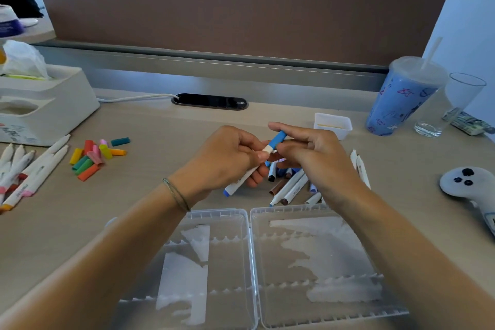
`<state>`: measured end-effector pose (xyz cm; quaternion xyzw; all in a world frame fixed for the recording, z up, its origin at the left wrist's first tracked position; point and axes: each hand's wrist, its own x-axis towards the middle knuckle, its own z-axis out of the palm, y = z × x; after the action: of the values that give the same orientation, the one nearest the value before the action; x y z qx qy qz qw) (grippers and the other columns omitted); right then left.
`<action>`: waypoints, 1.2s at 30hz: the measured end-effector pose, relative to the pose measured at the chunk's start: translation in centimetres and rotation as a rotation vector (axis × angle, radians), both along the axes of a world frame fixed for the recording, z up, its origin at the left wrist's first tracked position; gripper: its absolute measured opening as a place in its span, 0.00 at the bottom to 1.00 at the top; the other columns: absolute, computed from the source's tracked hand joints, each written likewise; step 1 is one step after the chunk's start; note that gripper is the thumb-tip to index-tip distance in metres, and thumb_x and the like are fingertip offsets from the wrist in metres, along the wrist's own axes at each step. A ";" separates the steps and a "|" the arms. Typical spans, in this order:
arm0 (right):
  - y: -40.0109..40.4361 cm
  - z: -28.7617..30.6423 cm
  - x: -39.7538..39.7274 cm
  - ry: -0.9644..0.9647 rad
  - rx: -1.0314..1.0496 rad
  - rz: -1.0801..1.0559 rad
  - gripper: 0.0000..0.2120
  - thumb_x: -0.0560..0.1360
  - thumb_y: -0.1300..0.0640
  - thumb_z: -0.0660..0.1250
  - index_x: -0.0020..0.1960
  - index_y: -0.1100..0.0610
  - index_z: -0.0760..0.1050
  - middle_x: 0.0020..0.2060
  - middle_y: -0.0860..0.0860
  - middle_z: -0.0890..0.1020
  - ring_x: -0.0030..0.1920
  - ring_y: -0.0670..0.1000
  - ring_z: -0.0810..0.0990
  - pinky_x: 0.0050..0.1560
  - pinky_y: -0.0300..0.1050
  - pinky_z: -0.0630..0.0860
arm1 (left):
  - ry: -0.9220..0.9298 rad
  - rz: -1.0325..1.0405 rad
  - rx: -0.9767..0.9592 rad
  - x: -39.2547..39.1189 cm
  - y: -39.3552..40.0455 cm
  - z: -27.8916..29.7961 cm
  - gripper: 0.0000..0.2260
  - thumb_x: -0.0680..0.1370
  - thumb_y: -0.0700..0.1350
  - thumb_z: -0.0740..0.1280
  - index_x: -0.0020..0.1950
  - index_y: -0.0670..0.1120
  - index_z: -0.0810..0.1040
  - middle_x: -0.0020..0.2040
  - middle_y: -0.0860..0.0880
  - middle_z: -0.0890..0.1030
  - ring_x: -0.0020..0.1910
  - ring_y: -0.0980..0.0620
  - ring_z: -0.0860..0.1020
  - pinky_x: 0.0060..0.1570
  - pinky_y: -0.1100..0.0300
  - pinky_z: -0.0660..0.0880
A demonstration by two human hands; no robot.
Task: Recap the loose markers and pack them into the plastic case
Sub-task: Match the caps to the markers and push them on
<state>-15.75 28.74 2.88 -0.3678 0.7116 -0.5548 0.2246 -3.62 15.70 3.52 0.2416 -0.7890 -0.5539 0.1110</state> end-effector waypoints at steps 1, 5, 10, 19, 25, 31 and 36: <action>0.0 0.3 -0.3 -0.040 0.023 0.029 0.19 0.80 0.65 0.66 0.67 0.49 0.80 0.47 0.49 0.88 0.49 0.47 0.87 0.52 0.41 0.83 | -0.008 0.014 -0.031 0.0 -0.2 0.1 0.05 0.80 0.40 0.68 0.49 0.41 0.83 0.36 0.44 0.86 0.31 0.50 0.83 0.35 0.59 0.81; 0.5 1.3 -2.2 0.011 0.151 0.020 0.18 0.81 0.62 0.65 0.67 0.47 0.78 0.47 0.46 0.88 0.49 0.48 0.87 0.53 0.43 0.83 | -0.144 0.076 -0.325 0.1 -2.1 0.2 0.07 0.78 0.47 0.71 0.43 0.46 0.84 0.35 0.51 0.85 0.31 0.53 0.84 0.35 0.63 0.81; 1.1 1.0 -3.2 0.172 0.278 -0.044 0.11 0.81 0.61 0.64 0.51 0.50 0.85 0.37 0.48 0.87 0.39 0.46 0.85 0.41 0.37 0.81 | -0.338 0.125 -0.515 0.2 -3.8 -1.5 0.09 0.75 0.52 0.74 0.43 0.48 0.87 0.43 0.53 0.84 0.40 0.55 0.79 0.37 0.64 0.73; -3.6 -0.5 -3.0 0.529 0.542 -0.065 0.08 0.76 0.57 0.69 0.40 0.54 0.85 0.33 0.48 0.82 0.37 0.51 0.82 0.37 0.41 0.74 | -0.465 0.138 -0.592 0.5 -4.5 -2.4 0.10 0.71 0.51 0.78 0.47 0.48 0.83 0.39 0.54 0.80 0.36 0.55 0.77 0.45 0.58 0.80; -6.3 -0.9 -3.7 0.673 0.767 -0.096 0.10 0.75 0.52 0.71 0.39 0.57 0.78 0.32 0.52 0.78 0.32 0.51 0.76 0.31 0.40 0.67 | -0.549 0.064 -0.581 1.1 -4.8 -2.0 0.11 0.72 0.52 0.77 0.48 0.49 0.81 0.45 0.53 0.81 0.35 0.53 0.83 0.40 0.63 0.79; -7.5 -0.9 -4.0 0.625 0.845 -0.084 0.14 0.74 0.49 0.72 0.38 0.56 0.74 0.32 0.52 0.79 0.31 0.50 0.76 0.31 0.40 0.69 | -0.469 0.092 -0.661 1.0 -5.2 -2.3 0.11 0.72 0.57 0.76 0.46 0.52 0.81 0.46 0.56 0.77 0.47 0.54 0.76 0.43 0.61 0.70; -6.8 0.3 -4.7 0.259 0.676 -0.056 0.12 0.73 0.53 0.73 0.37 0.61 0.80 0.30 0.54 0.78 0.29 0.52 0.73 0.34 0.41 0.72 | -0.153 0.161 -0.492 0.5 -4.7 -1.7 0.06 0.75 0.52 0.74 0.46 0.52 0.83 0.38 0.57 0.82 0.38 0.56 0.80 0.39 0.63 0.75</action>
<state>-20.42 21.98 3.19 -0.3203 0.8872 -0.2430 0.2262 -3.13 11.02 1.78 0.3104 -0.8844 -0.3147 0.1499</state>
